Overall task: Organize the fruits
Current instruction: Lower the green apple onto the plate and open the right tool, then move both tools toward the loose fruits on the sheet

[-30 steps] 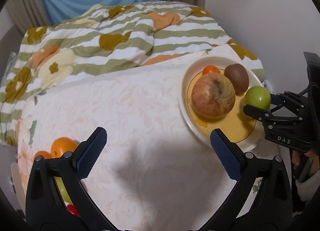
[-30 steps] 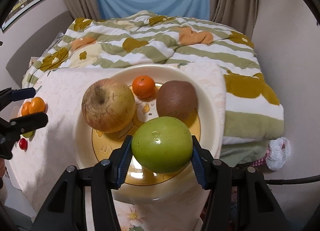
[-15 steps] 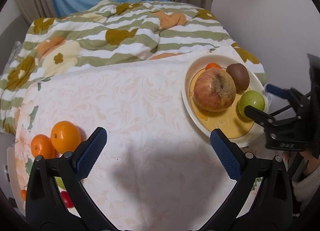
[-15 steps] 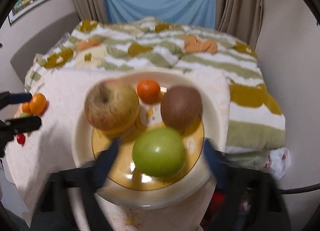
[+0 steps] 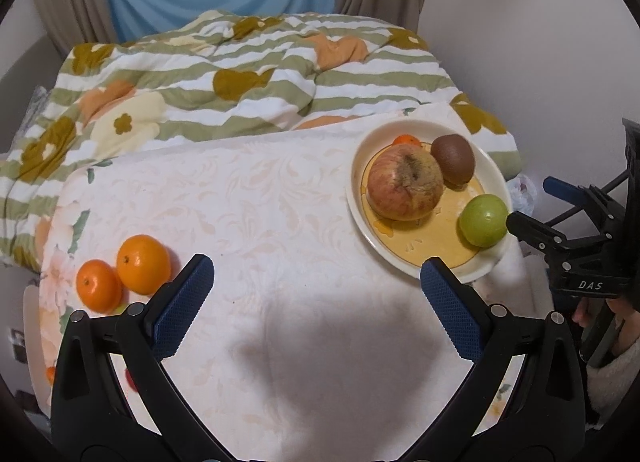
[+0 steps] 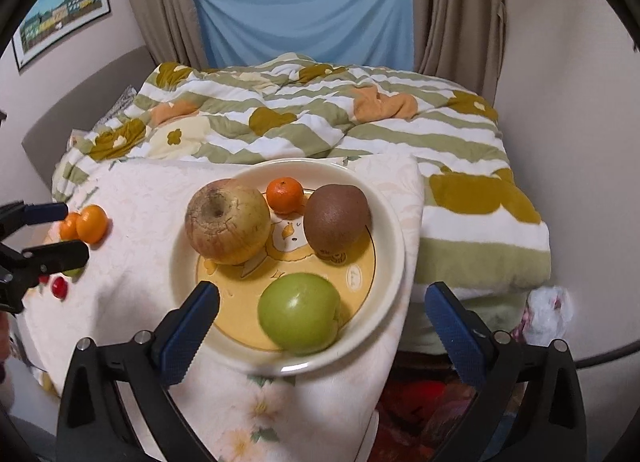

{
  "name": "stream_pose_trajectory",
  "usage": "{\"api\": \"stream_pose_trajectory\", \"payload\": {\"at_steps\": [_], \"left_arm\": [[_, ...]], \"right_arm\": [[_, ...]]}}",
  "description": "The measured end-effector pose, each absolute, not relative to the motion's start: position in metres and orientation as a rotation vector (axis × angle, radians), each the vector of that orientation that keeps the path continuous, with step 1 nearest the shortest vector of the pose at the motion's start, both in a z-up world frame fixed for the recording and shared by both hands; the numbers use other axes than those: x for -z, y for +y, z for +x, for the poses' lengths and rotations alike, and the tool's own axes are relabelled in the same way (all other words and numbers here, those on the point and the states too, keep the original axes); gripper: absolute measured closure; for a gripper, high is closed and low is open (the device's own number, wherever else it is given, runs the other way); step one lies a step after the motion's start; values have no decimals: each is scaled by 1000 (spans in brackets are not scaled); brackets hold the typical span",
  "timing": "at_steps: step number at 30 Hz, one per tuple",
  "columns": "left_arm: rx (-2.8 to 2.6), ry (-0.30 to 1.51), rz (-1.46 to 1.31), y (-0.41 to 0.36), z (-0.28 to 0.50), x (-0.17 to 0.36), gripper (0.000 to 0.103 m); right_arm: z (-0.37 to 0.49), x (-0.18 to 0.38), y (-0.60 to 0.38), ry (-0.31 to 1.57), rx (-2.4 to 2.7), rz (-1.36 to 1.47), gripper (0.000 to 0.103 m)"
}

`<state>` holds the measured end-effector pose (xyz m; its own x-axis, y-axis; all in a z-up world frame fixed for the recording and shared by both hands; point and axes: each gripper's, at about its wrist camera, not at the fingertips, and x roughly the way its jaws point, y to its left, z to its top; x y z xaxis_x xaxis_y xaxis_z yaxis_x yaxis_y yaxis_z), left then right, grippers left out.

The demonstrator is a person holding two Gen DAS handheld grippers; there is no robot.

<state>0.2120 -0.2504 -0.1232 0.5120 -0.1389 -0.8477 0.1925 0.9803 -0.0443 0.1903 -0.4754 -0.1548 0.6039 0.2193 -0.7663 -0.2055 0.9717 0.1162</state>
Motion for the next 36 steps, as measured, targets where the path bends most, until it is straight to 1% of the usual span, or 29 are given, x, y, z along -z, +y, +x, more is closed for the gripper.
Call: {"api": "stream_pose_trajectory", "payload": {"at_steps": [9,15,24,36], "left_arm": [[184,957,62,-242,188,86,0],[165,899,51,-216,164,61,0],[114,821,-23,-138,123,36,0],[35,797,-96,-11,73,27,0]], "right_arm": [[159,110,-475,858,-216,14,1],[139,81,-462,835,-219,36,1],[113,50,-409,802,-179,32,1],[87,41,-307,782,-178,-1,1]]}}
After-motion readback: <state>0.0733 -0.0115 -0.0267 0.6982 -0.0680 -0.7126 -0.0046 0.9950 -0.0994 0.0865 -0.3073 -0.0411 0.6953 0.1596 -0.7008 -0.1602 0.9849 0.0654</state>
